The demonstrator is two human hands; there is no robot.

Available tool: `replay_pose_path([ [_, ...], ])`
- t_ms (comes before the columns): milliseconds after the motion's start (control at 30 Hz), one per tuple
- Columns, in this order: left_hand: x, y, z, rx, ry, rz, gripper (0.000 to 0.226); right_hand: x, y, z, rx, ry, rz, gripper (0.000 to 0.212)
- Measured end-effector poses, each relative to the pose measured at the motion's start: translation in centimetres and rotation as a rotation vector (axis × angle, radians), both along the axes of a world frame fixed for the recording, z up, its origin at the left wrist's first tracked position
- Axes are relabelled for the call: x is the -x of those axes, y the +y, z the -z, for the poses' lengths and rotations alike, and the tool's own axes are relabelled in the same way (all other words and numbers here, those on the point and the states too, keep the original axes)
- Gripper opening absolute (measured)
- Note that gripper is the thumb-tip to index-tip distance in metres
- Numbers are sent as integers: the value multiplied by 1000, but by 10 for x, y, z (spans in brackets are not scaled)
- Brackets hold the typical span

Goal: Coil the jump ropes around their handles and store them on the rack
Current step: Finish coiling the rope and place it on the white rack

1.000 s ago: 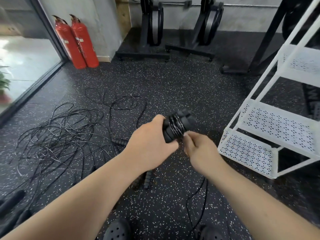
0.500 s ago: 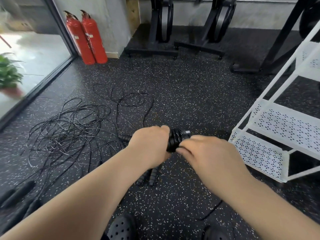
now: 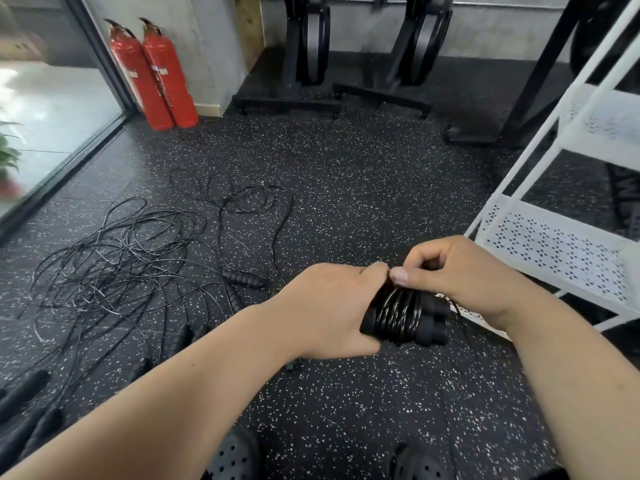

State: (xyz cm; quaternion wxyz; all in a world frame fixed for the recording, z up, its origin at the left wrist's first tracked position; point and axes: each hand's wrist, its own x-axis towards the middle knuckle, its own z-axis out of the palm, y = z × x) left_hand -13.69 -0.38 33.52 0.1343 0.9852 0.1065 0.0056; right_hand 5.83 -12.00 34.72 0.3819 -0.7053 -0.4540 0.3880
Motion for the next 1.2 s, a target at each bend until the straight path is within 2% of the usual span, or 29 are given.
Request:
replay_pose_path([
  [100,2,-5,-6,102,-42,8,57,-7,-3,4,10,103,5,42],
  [267,7,-8,-10,422,5,-50,55,-1,4,15,29,275,64,55],
  [333,8,-3,-10,525,1,-107,52,7,12,27,29,285,170,43],
  [400,10,5,-7,548,-28,-175,51,17,21,42,68,130,279,14],
  [467,11,13,-3,539,-52,-233,53,26,26,55,161,-106,268,19],
  [533,12,18,-1,534,-76,-271,54,38,27,60,227,-234,221,23],
  [600,12,20,0,543,-100,-309,54,46,30,62,245,-232,209,35],
  [700,11,24,3,527,-171,-404,53,56,30,60,137,-42,286,38],
  [733,12,27,5,506,-198,-453,54,61,29,58,96,-31,287,42],
  [800,13,37,7,452,-235,-559,58,72,25,53,84,-178,173,42],
  [867,15,49,8,376,-236,-654,60,84,18,49,111,-372,28,34],
  [933,17,58,11,265,-184,-703,62,93,13,41,154,-685,-75,29],
  [1000,18,63,13,171,-102,-701,62,97,9,28,126,-949,-113,29],
  [1067,18,62,15,117,-26,-656,61,93,9,12,36,-1048,-107,34],
  [1133,16,56,16,54,35,-568,58,79,9,1,-33,-1047,-104,37],
  [1200,13,46,17,1,84,-438,54,57,10,-2,-59,-926,-110,32],
])
